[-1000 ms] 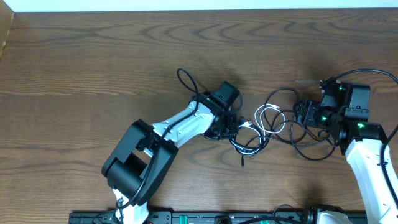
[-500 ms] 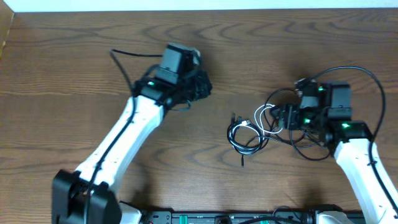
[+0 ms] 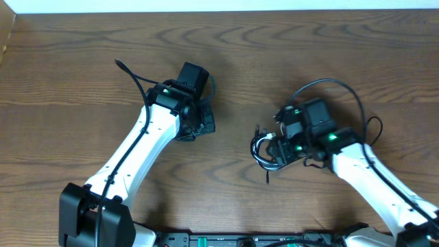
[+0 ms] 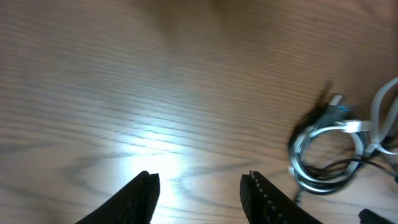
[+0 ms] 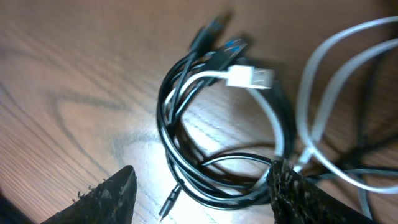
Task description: Untangle cables
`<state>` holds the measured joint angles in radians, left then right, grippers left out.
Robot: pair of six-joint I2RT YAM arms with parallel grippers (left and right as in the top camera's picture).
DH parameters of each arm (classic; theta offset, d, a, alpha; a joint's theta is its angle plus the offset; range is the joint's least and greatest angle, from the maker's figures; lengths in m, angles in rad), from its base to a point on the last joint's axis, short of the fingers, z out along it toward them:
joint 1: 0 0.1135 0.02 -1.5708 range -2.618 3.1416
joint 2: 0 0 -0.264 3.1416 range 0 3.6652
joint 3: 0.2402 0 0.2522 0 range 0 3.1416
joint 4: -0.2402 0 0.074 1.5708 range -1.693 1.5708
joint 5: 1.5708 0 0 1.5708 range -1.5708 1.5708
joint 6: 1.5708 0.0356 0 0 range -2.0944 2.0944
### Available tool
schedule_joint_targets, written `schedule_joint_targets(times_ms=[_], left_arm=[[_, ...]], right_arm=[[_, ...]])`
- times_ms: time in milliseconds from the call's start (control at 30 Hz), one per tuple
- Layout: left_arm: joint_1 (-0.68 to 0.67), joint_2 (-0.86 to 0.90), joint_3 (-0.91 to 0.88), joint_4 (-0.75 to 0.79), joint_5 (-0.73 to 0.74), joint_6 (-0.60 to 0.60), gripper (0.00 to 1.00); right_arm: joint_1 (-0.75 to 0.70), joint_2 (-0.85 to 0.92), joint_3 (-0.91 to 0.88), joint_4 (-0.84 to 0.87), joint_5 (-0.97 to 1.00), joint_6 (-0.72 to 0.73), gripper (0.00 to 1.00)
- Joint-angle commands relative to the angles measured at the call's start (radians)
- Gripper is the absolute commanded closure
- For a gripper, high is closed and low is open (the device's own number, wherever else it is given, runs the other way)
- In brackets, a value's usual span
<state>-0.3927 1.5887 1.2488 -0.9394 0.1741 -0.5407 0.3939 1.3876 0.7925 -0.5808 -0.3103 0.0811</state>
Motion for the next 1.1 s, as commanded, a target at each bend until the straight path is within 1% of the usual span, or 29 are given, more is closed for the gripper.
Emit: schedule_joint_targets(times_ms=[0, 100, 200, 267, 333, 400, 467, 567, 600, 633, 667, 733, 767, 933, 1067], left_arm=[[0.002, 0.004, -0.003, -0.024, -0.082, 0.01, 0.51], [0.002, 0.004, -0.003, -0.024, -0.081, 0.009, 0.51], [0.002, 0.004, -0.003, -0.025, -0.081, 0.009, 0.51], [0.002, 0.004, -0.003, -0.025, -0.081, 0.009, 0.51], [0.002, 0.004, -0.003, -0.025, -0.081, 0.009, 0.51], [0.002, 0.004, -0.003, -0.025, -0.081, 0.009, 0.51], [0.002, 0.004, -0.003, -0.025, -0.081, 0.009, 0.51], [0.002, 0.004, -0.003, -0.025, -0.081, 0.009, 0.51], [0.002, 0.004, -0.003, -0.026, -0.081, 0.009, 0.51], [0.002, 0.004, -0.003, -0.027, -0.081, 0.009, 0.51], [0.002, 0.004, -0.003, -0.029, -0.081, 0.009, 0.51], [0.002, 0.004, -0.003, -0.029, -0.081, 0.009, 0.51], [0.002, 0.004, -0.003, -0.028, -0.081, 0.009, 0.51], [0.002, 0.004, -0.003, -0.028, -0.081, 0.009, 0.51], [0.002, 0.004, -0.003, -0.027, -0.081, 0.009, 0.51]], right_arm=[[0.092, 0.043, 0.012, 0.011, 0.077, -0.058, 0.37], [0.162, 0.076, 0.012, 0.031, 0.098, -0.079, 0.37], [0.209, 0.107, 0.012, 0.043, 0.164, -0.079, 0.4], [0.245, 0.143, 0.012, 0.05, 0.211, -0.079, 0.48], [0.261, 0.169, 0.012, 0.054, 0.223, -0.079, 0.48], [0.267, 0.19, 0.012, 0.061, 0.229, -0.079, 0.52], [0.27, 0.212, 0.012, 0.071, 0.23, -0.079, 0.62], [0.27, 0.239, 0.012, 0.089, 0.229, -0.078, 0.67], [0.27, 0.246, 0.012, 0.092, 0.229, -0.078, 0.67], [0.27, 0.249, 0.012, 0.095, 0.229, -0.078, 0.7], [0.27, 0.251, 0.012, 0.096, 0.23, -0.078, 0.78], [0.27, 0.251, 0.012, 0.099, 0.23, -0.079, 0.98], [0.27, 0.251, 0.012, 0.102, 0.23, -0.079, 0.99], [0.268, 0.23, 0.033, 0.119, 0.23, -0.079, 0.99], [0.266, 0.187, 0.142, 0.119, 0.229, -0.079, 0.99]])
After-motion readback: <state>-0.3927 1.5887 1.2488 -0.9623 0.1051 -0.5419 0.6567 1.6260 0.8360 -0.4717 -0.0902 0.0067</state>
